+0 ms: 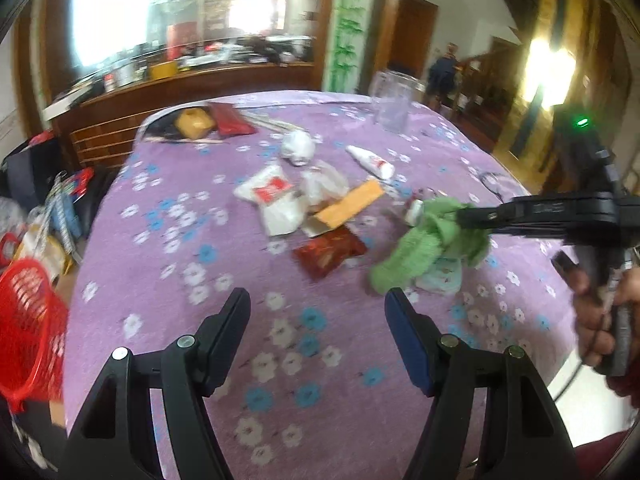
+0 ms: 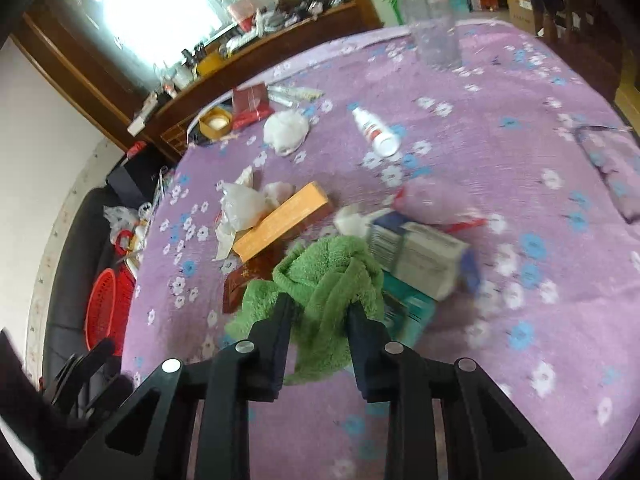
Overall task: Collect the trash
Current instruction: 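Grasp the green towel with the right tool, then grasp the brown candy wrapper with the left tool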
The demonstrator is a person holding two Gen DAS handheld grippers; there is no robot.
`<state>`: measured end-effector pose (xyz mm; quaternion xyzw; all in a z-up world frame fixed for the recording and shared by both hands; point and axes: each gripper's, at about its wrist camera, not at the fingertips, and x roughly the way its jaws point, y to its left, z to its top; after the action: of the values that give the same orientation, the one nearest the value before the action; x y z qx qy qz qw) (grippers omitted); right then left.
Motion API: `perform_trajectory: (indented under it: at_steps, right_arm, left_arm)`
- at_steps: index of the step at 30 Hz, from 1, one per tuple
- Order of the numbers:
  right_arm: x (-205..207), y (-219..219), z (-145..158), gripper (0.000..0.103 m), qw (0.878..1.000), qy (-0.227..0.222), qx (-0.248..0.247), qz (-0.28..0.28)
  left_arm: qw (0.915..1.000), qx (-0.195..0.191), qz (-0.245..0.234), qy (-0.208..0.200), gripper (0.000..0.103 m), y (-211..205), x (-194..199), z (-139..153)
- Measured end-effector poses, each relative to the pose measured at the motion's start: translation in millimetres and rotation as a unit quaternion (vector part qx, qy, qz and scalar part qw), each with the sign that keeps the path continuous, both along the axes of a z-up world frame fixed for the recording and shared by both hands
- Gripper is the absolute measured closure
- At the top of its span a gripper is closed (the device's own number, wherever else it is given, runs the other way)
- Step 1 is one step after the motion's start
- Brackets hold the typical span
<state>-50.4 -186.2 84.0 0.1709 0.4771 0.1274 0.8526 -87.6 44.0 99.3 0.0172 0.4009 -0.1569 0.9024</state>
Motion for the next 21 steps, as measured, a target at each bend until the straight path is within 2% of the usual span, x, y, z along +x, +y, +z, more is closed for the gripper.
perform_trajectory:
  at_steps: [6,11,16,18,20,21]
  right_arm:
    - [-30.2,-34.3,22.2,0.074,0.999,-0.023,0.004,-0.029]
    - [-49.0,-55.5,27.2,0.074,0.999,-0.024,0.010,-0.046]
    - [-60.9,-70.5,28.6,0.074,0.998,-0.020,0.011,-0.060]
    - [-65.3,-74.0,30.2,0.074,0.998,-0.020,0.009,-0.062]
    - [-68.9,-74.9,30.3,0.074,0.998,-0.019,0.007,-0.062]
    - [-70.3,-74.6,29.7,0.074,0.998,-0.017,0.006,-0.061]
  left_arm:
    - [0.9962,0.067,-0.055,-0.009,0.035,-34.4,40.6,-24.7]
    - [0.9942,0.070,-0.079,0.019,0.035,-45.5,76.7,-44.3]
    - [0.9875,0.106,-0.113,0.027,0.035,-66.0,97.1,-60.4]
    - [0.9869,0.106,-0.117,0.033,0.035,-70.2,104.9,-65.3]
    - [0.9876,0.103,-0.112,0.038,0.038,-70.3,112.0,-69.7]
    - [0.9879,0.101,-0.109,0.043,0.046,-70.1,115.4,-72.3]
